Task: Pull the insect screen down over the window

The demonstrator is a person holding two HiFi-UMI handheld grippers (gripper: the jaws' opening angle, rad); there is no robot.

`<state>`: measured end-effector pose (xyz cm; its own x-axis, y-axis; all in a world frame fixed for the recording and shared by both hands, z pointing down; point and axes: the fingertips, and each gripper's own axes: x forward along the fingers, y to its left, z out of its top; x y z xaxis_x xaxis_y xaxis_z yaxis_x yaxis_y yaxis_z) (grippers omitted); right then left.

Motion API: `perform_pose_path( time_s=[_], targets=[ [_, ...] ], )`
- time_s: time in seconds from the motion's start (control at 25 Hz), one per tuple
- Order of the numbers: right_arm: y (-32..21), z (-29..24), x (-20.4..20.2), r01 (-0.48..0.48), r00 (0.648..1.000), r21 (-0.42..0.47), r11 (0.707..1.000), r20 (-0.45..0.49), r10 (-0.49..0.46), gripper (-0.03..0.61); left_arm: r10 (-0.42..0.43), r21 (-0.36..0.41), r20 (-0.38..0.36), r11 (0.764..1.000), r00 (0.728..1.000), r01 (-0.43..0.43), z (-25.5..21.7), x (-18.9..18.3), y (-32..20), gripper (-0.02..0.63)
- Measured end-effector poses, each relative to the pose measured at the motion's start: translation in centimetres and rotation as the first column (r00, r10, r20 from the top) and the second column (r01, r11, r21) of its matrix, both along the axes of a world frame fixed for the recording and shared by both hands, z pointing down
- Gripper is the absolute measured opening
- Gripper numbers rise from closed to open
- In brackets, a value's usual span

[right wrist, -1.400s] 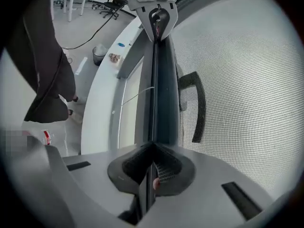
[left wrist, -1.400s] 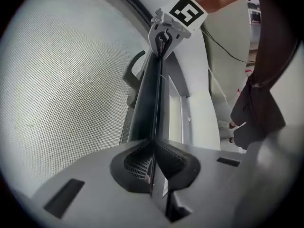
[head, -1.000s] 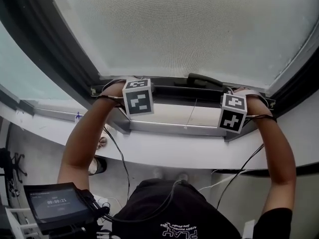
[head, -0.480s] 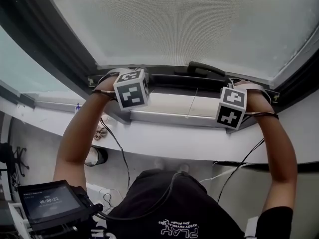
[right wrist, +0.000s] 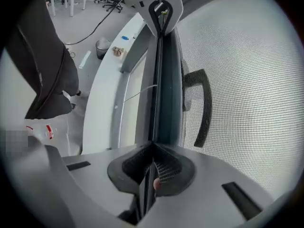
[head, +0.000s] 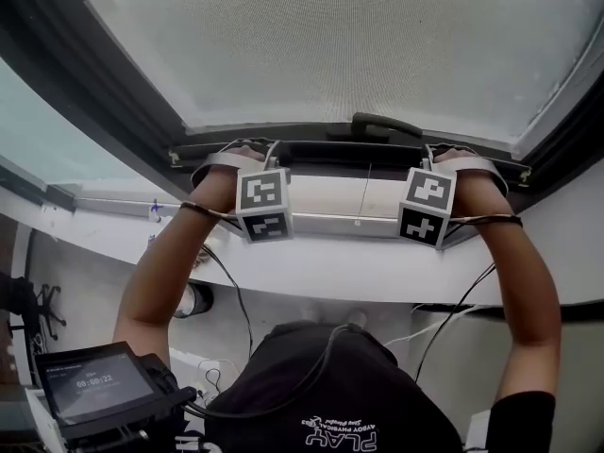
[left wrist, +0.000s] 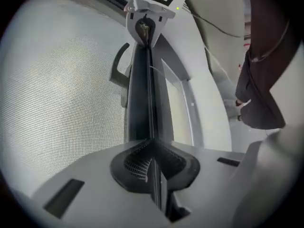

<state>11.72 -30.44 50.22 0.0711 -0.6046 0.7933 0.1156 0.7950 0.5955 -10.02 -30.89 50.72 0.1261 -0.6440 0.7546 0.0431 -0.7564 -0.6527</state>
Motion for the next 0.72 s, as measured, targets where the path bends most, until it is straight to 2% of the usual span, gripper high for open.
perform_pose_path(
  time_s=[0.24,0.32,0.56,0.72],
  targets=[
    [0.3,0.0,0.1,-0.020,0.998,0.125,0.992,0.063,0.012,0.011,-0.068,0.129,0.030,0.990,0.997,0.064,0.1,0.3,-0.5,0.014],
    [-0.2,0.2,0.4,-0.022,0.997,0.160,0.987,0.080,0.009,0.011,-0.067,0.119,0.019,0.991,0.998,0.064,0.1,0.6,-0.5,0.014],
    [0.9,-0.5,0.7,-0.034,0.997,0.052,0.998,0.076,0.030,0.011,-0.039,0.046,0.049,0.998,0.998,0.037,-0.1,1.2,-0.3,0.009],
    [0.9,-0.7,0.9,-0.043,0.996,0.083,0.996,0.087,0.036,0.011,-0.065,0.043,0.040,0.997,0.997,0.063,-0.4,1.4,-0.3,0.009]
  ],
)
